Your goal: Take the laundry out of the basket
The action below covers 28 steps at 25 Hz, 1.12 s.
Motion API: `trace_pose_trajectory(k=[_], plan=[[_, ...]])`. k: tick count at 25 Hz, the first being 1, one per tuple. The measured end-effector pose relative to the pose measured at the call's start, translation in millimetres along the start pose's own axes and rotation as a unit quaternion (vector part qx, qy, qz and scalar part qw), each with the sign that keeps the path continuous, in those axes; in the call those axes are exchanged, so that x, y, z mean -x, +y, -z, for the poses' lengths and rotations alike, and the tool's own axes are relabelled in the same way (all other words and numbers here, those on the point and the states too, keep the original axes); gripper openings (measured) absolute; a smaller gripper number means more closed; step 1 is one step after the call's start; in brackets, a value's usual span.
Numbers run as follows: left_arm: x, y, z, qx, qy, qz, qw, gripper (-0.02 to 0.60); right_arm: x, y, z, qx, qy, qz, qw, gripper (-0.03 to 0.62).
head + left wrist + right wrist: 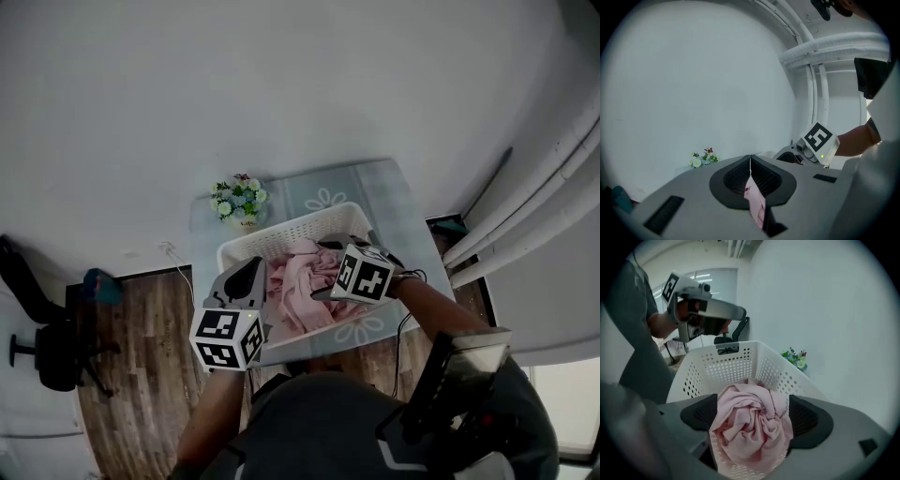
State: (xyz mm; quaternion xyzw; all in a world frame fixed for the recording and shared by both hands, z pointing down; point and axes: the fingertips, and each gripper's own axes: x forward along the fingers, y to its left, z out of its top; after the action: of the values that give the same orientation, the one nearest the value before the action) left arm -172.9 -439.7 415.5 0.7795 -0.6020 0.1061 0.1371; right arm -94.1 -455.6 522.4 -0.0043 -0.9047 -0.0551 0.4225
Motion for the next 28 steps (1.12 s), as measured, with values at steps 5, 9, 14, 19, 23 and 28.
trace_pose_trajectory(k=[5,9,14,19,23,28], plan=[[-10.2,6.1,9.4,-0.001,0.012,0.0,0.9999,0.011,-32.3,0.3,21.5,0.061,0.064,-0.033,0.996,0.476],[-21.1,11.5,20.1,0.009,0.028,0.008,0.9995,0.011,-55.1,1.7,38.3,0.086,0.107,-0.061,0.989,0.486],[-31.4,15.4,34.6,0.016,0.049,0.017,0.9985,0.011,-81.4,3.8,60.5,0.133,0.157,-0.088,0.975,0.505],[-32.1,23.2,40.1,0.019,0.055,0.013,0.9983,0.011,-104.3,4.5,71.1,0.163,0.174,-0.111,0.965,0.517],[-33.6,24.1,37.6,0.021,0.054,0.017,0.9982,0.011,-115.9,5.3,82.9,0.171,0.195,-0.129,0.957,0.52],[-36.6,20.8,32.4,0.022,0.049,0.026,0.9982,0.011,-127.8,11.1,101.3,0.195,0.222,-0.13,0.946,0.52]])
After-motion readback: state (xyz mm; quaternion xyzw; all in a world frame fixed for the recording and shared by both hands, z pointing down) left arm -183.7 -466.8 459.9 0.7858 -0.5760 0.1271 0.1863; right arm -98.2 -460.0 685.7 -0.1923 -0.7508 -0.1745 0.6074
